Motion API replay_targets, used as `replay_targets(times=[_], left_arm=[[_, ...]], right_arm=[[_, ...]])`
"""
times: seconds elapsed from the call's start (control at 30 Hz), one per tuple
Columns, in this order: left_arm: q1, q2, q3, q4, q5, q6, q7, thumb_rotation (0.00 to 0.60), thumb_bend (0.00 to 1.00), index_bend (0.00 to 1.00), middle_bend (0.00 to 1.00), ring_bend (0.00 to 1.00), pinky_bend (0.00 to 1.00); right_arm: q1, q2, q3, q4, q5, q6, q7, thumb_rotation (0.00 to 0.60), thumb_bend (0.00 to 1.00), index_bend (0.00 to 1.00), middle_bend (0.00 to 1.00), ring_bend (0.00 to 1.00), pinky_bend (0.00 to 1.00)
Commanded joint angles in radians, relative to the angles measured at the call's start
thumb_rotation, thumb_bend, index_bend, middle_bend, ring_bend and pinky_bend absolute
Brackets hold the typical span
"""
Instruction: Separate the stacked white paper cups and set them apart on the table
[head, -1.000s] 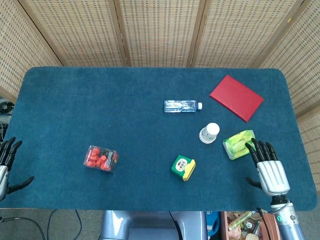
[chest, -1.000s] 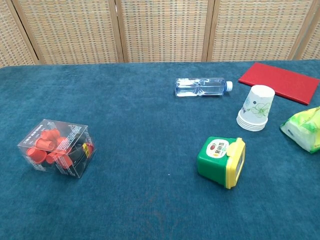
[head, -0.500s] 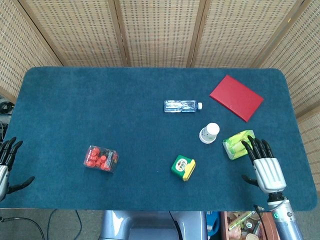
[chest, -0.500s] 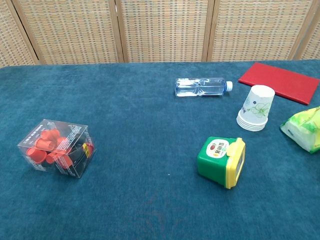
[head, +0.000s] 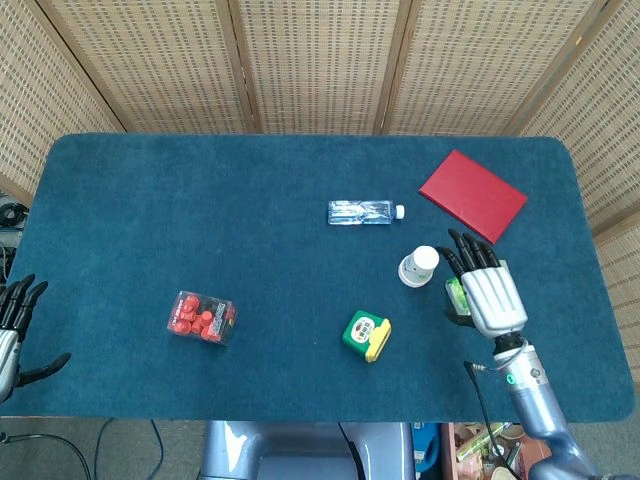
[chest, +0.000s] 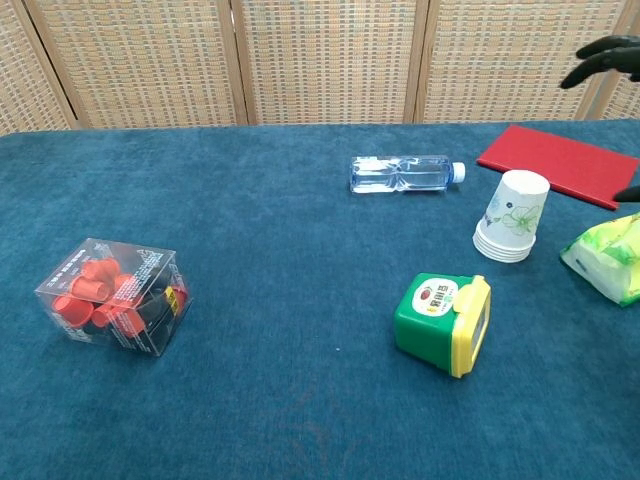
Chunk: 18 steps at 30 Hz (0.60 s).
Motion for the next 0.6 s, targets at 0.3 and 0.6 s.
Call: replay_targets(times=[0.3,0.6], left_arm=[[-0.004,-0.003,-0.003,0.014,-0.015,-0.015,-0.012,0.600,0.16,0.00,0.00,0.00,0.00],[-0.012,-0.015,-0.002,0.026,-0.020,-0.034,-0.001,0.600,0.16,0.00,0.00,0.00,0.00]], right_arm=[[0.191,-0.036,0.067,0.044,0.342,-0.166,-0.180,0.600,0.12,0.24,0.11,0.00,0.18],[0.307,-0.121,0.053,0.180,0.494,-0.219,-0.234,0.600,0.12,0.27,0.15,0.00,0.19]])
